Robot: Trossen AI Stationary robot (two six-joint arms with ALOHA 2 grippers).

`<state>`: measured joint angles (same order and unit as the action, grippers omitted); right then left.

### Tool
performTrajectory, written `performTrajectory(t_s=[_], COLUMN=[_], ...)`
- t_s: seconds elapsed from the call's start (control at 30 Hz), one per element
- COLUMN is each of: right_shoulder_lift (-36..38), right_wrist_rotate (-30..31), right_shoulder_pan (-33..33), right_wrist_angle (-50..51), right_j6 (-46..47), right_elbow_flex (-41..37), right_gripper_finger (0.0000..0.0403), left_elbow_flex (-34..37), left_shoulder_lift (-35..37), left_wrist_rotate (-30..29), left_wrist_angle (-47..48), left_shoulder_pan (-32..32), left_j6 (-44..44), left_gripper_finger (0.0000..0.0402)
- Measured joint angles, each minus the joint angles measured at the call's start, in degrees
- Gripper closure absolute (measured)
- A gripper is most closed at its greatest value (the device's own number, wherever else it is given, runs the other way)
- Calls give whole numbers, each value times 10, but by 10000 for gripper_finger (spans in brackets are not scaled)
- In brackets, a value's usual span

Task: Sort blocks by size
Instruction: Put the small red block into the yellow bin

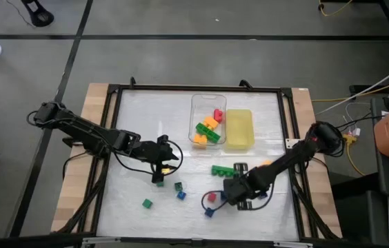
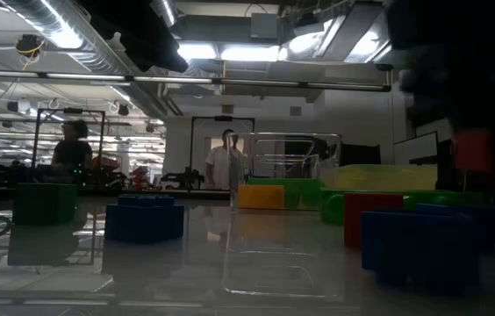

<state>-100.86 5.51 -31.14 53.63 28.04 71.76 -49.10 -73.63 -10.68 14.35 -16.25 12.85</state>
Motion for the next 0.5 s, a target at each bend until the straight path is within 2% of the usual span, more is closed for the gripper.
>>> performTrajectory(t_s=[0.13,0.27,0.37,0.5], right_shoulder_lift=[1,1,1,1], right_wrist_rotate=[52,133,191,224], right_shoulder_pan=[26,53,78,124], right_wrist_angle=[121,219,275,323], right_j6=[-46,-86,-105,-133], right_elbow_flex=[61,104,114,114], right_gripper_finger=[256,260,258,256], left_elbow_flex=[0,0,0,0], left_shoulder_lift=[0,0,0,0], left_wrist_rotate=[0,0,0,0], left_wrist_angle=[0,0,0,0], left_shoulder_pan=[0,0,0,0], left_j6=[13,14,13,13], left_gripper_finger=[245,245,245,245])
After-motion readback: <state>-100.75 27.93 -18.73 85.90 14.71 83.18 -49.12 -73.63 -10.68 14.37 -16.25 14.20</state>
